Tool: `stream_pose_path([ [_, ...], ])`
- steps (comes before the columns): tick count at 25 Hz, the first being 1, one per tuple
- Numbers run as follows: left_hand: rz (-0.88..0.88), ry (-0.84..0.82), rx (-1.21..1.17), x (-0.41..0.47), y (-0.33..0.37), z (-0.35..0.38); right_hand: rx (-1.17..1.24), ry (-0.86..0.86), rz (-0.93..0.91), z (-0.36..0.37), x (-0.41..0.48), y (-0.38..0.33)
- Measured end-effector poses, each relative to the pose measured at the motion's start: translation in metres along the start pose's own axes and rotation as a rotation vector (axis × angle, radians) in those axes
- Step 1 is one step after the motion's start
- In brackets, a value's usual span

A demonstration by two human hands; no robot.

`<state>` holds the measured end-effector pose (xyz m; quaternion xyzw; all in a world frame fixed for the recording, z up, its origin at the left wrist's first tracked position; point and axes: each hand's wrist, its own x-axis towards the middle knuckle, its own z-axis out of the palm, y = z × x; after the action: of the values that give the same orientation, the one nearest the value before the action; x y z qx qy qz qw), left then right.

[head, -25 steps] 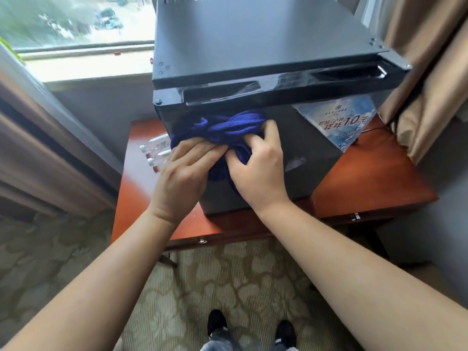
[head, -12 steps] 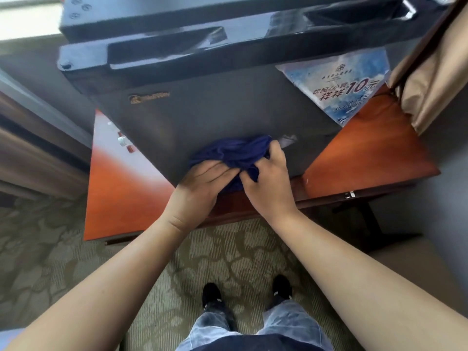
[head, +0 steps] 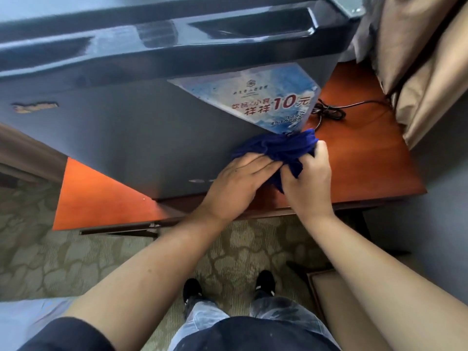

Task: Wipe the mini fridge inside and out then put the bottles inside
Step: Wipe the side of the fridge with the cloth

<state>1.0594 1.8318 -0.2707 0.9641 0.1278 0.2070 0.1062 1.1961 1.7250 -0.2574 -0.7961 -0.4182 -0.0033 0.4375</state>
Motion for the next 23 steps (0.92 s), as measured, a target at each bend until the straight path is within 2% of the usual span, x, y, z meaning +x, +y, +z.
stream_pose_path([
  [4,0.007,-0.018,-0.003,0.008,0.012,-0.002,-0.018,0.004,-0.043,-0.007,0.008,0.009],
  [9,0.060,-0.011,0.047,-0.018,-0.017,-0.028,0.053,0.008,0.050,0.022,-0.011,-0.027],
  [14,0.016,0.030,0.089,-0.076,-0.065,-0.049,0.050,0.003,0.044,0.080,-0.035,-0.077],
  [19,0.019,-0.054,0.150,-0.148,-0.128,-0.094,0.116,-0.118,0.057,0.151,-0.069,-0.139],
  [23,-0.003,-0.083,0.175,-0.183,-0.158,-0.117,0.194,-0.170,0.136,0.194,-0.088,-0.175],
])
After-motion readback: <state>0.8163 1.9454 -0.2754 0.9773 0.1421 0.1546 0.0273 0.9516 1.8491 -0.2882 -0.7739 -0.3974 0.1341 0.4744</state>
